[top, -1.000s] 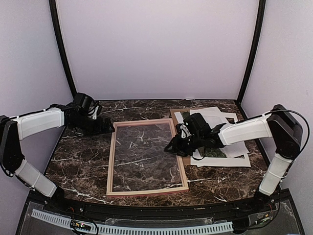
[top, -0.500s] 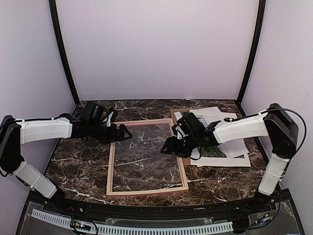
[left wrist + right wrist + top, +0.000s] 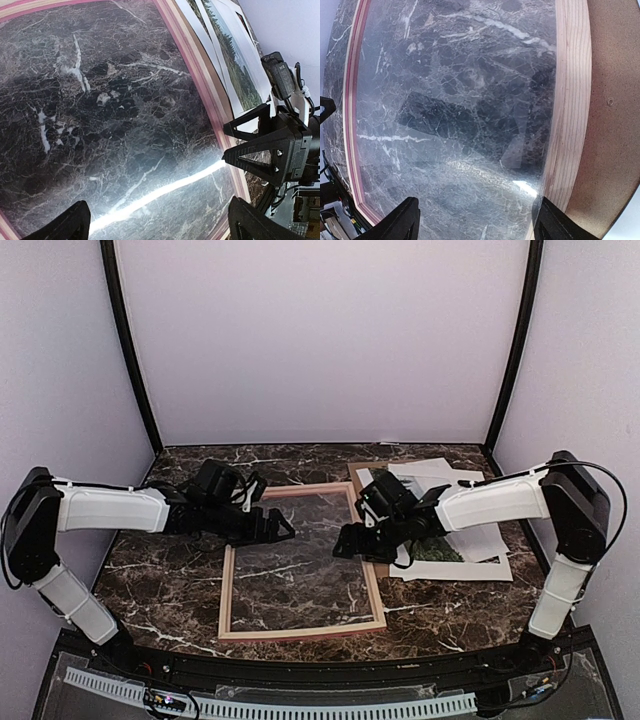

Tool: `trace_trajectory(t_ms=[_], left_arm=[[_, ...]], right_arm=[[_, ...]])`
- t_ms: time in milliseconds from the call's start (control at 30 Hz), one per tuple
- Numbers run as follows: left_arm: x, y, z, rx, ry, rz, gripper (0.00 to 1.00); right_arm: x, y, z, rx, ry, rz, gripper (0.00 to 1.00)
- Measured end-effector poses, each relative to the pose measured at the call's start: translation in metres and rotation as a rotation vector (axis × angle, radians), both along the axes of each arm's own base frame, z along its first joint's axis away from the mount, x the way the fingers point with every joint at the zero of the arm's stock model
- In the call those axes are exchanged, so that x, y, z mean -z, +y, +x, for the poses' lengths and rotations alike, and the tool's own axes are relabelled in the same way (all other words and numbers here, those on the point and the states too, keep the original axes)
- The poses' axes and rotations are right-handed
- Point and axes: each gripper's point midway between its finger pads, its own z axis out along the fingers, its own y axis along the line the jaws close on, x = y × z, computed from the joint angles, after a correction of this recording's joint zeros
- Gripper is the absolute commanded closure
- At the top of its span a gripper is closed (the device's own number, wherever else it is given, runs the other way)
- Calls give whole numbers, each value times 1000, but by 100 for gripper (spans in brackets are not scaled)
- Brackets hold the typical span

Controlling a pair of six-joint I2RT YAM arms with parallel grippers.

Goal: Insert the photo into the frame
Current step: Place the glass panel at the frame body, then adjust the glass panel to frame the body.

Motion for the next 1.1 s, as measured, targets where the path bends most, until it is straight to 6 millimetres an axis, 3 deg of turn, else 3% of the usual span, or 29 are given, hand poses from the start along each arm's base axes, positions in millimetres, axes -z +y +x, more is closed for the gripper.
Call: trace_trajectory(t_ms=[533, 933, 1100], left_arm=[[1, 22, 16, -52, -73, 179, 1], [1, 70, 25, -124, -119, 476, 1], [5, 81, 24, -128, -115, 545, 1]], right_arm=[[-9, -19, 4, 18, -53, -89, 22], [-4, -28, 6, 4, -77, -151, 30], [2, -31, 5, -11, -74, -188, 34]])
